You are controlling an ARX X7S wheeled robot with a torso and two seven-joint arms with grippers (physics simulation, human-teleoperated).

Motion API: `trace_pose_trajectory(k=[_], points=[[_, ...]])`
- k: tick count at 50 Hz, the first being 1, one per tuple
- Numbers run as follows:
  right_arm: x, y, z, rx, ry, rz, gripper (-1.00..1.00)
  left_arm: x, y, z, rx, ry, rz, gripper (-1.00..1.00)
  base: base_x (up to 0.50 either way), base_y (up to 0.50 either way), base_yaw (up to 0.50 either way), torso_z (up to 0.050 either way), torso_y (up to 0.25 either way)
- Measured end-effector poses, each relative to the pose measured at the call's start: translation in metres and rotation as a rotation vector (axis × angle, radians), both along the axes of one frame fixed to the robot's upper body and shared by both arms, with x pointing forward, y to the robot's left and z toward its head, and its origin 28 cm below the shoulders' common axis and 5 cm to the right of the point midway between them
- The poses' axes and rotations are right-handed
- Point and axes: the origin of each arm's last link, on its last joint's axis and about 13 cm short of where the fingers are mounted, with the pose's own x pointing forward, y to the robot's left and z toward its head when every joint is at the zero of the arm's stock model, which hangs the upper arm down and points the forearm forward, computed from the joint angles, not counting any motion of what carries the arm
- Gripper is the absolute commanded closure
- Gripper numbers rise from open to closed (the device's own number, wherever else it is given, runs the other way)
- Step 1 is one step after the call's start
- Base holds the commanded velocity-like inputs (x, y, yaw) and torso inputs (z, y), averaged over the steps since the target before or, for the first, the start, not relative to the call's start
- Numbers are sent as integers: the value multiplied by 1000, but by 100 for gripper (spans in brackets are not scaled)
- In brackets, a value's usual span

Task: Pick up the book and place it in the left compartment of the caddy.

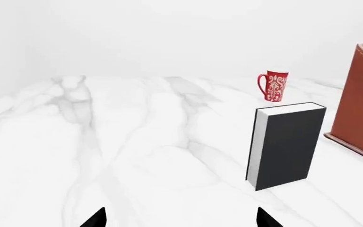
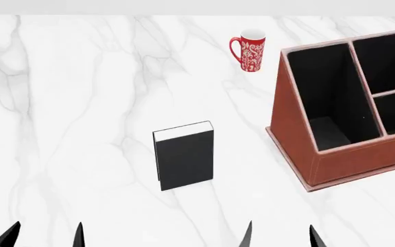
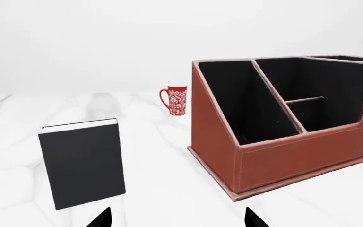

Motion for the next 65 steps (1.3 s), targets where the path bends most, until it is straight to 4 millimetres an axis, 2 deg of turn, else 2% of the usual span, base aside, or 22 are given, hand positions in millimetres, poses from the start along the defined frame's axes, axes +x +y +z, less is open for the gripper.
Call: trace_pose_trajectory(k=[11,36,54,65], points=[[-1,-9,34,0,-24,-24,-100,2,2,26,-7,4,-15,-100,0,0,0,0,0],[-15,-13,133,0,-87,-4,-100,-8,13,130,20,-53,-66,-100,0,0,0,0,0],[-36,-10,176,-3,-120,13,-100,-30,18,170,4,-88,-58,-100,0,0,0,0,0],[-53,-9,191,-33,-147,23,-100,-41,21,185,15,-131,-57,-100,0,0,0,0,0]])
